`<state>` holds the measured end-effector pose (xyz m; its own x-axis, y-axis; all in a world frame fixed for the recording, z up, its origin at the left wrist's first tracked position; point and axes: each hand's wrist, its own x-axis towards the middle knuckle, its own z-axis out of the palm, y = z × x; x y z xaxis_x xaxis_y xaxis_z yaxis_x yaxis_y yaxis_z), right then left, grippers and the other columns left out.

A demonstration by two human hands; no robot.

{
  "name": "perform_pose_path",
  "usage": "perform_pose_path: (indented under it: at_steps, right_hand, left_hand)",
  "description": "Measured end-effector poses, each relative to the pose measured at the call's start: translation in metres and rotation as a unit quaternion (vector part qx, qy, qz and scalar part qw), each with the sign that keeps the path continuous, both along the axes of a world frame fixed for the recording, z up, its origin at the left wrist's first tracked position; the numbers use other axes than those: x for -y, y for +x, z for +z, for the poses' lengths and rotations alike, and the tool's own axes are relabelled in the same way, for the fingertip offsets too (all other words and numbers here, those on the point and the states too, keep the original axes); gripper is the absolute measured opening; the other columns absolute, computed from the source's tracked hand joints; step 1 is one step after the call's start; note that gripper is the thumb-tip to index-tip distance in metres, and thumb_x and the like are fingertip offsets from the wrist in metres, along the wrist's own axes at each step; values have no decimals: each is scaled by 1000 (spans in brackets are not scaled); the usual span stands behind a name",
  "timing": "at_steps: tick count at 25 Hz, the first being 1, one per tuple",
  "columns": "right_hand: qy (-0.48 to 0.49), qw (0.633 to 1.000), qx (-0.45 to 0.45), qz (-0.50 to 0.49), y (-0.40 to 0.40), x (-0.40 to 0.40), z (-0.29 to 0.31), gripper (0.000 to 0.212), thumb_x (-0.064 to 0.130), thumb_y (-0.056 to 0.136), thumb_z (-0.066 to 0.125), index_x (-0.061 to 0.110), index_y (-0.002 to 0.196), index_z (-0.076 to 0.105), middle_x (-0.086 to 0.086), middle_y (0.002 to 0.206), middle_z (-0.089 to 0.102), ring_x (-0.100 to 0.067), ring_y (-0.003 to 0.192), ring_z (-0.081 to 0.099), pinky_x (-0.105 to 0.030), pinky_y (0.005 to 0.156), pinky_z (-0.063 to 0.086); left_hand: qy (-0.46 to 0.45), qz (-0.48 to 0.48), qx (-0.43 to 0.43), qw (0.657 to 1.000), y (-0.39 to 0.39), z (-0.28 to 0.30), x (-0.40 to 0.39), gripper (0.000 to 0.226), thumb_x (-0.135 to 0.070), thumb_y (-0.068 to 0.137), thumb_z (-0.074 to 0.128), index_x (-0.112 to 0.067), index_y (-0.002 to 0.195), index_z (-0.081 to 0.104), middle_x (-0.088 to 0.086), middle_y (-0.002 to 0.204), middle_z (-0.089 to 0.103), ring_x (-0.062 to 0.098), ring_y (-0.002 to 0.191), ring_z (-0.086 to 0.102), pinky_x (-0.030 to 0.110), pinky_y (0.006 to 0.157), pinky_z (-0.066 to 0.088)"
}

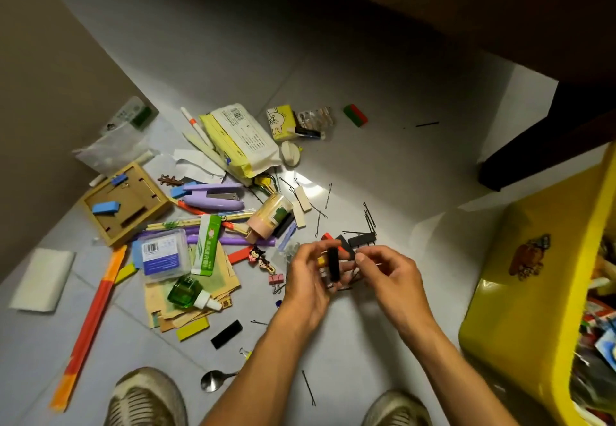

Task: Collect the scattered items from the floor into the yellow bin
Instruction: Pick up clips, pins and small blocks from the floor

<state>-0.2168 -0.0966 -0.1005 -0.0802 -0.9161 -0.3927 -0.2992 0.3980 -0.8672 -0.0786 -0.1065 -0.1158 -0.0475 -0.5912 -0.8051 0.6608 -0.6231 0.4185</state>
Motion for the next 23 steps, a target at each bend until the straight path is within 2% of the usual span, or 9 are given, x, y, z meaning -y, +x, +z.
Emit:
perform_pose_path:
  at_steps: [2,6,8,10,12,16,18,21,23]
  right_hand:
    - [-58,982,-175,32,-6,5,-8,22,19,92,62,31,109,66,10,111,66,-6,91,63,-20,77,51]
    - [-55,877,-422,225,-7,33,-26,33,22,100,50,17,133,52,-4,132,50,-22,112,49,-33,95,44]
    - [-32,887,-421,187,-2,40,-26,26,28,100,50,16,122,55,-4,121,54,-20,103,49,-32,88,44]
    - [-54,951,-279,121,6,33,-22,23,36,96,55,19,110,60,2,107,57,-11,91,51,-24,77,43]
    - [-87,974,-170,118,15,17,-17,27,48,93,53,26,104,64,12,98,60,-4,88,55,-14,71,43]
    - [-28,931,-341,124,17,9,-29,27,33,95,57,18,117,60,1,114,60,-18,100,56,-30,83,48]
    - [1,905,-402,143,20,16,-32,22,32,96,54,15,108,60,-4,108,62,-21,95,54,-32,79,47]
    - [-52,922,-369,103,28,17,-30,13,26,87,60,15,80,57,-2,81,60,-23,77,55,-31,63,41]
    - [-82,924,-356,112,36,9,-31,13,27,83,65,19,83,55,2,81,58,-21,76,56,-30,63,41]
  left_hand:
    - [17,8,-20,1000,3,4,-2,36,-35,97,42,-8,95,67,13,77,65,25,68,63,31,61,45]
    - [49,24,7,999,15,5,-11,40,-41,97,47,-7,102,67,13,81,68,25,73,64,33,64,50]
    - [55,33,16,998,21,3,-12,43,-44,95,50,-6,107,68,16,89,69,28,80,65,38,71,52]
    - [50,31,16,998,23,3,-12,46,-46,96,49,-6,111,66,18,95,68,30,86,64,43,78,53]
    - [41,40,12,998,19,3,-9,46,-45,98,45,-7,110,66,19,95,68,30,86,64,43,79,53]
    - [37,58,13,998,19,3,-12,31,-32,97,46,-8,96,66,14,81,63,23,65,62,33,60,50]
    - [36,64,11,997,26,4,-16,31,-33,97,48,-8,96,66,12,78,65,23,65,62,33,60,51]
    - [33,74,4,997,32,4,-18,35,-39,96,50,-8,102,65,12,81,67,25,72,63,37,66,53]
    - [31,86,3,996,34,2,-16,36,-39,96,50,-8,106,63,13,83,68,25,75,64,38,68,54]
